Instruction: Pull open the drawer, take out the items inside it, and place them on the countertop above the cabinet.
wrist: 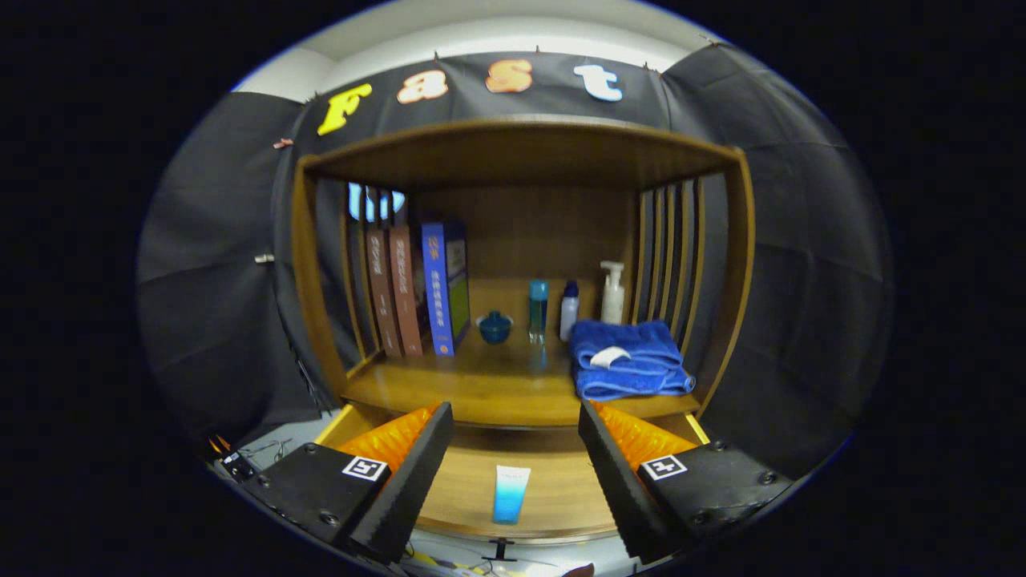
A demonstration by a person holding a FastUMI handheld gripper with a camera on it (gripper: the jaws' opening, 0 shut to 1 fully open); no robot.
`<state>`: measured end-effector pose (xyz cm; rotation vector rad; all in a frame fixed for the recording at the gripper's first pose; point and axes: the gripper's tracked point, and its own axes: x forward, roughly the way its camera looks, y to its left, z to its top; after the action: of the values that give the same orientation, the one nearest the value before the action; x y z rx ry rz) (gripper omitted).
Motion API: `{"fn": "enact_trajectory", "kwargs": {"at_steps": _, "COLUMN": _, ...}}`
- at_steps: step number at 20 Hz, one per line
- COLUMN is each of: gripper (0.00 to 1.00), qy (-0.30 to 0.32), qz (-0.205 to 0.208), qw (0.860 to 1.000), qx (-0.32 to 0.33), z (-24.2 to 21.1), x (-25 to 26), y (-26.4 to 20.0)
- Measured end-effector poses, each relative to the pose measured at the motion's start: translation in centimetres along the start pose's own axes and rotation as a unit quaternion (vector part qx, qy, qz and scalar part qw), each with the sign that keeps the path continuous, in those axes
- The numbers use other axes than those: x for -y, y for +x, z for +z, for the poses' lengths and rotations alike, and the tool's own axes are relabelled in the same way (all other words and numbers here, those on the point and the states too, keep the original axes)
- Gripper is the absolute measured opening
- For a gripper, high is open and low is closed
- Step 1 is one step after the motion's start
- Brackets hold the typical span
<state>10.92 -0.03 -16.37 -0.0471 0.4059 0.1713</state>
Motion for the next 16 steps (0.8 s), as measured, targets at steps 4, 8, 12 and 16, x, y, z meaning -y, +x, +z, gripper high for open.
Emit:
{"fn": "enact_trajectory", "kwargs": {"at_steps": 4, "gripper": 0.99, "qy": -0.016, "qz": 0.006, "qw": 0.992, "qx": -0.126, "z": -3.9, "x": 0.0, "y": 4.0}}
{"fn": "enact_trajectory", "kwargs": {"at_steps": 8, "gripper": 1.0, "qy": -0.021, "qz": 0.021, "qw": 0.967, "qx": -0.253, "z": -9.7, "x": -0.5, "y": 6.2}}
{"fn": "enact_trajectory", "kwargs": {"at_steps": 12, "gripper": 1.0, "qy": -0.022, "qz": 0.013, "qw": 0.94, "qx": -0.341, "z": -14.3, "x": -0.1, "y": 7.6}}
{"fn": "enact_trajectory", "kwargs": {"at_steps": 16, "gripper": 1.0, "qy": 0.033, "qz": 0.013, "qw": 0.908, "qx": -0.417, "z": -17.5, "x": -0.3, "y": 8.3}}
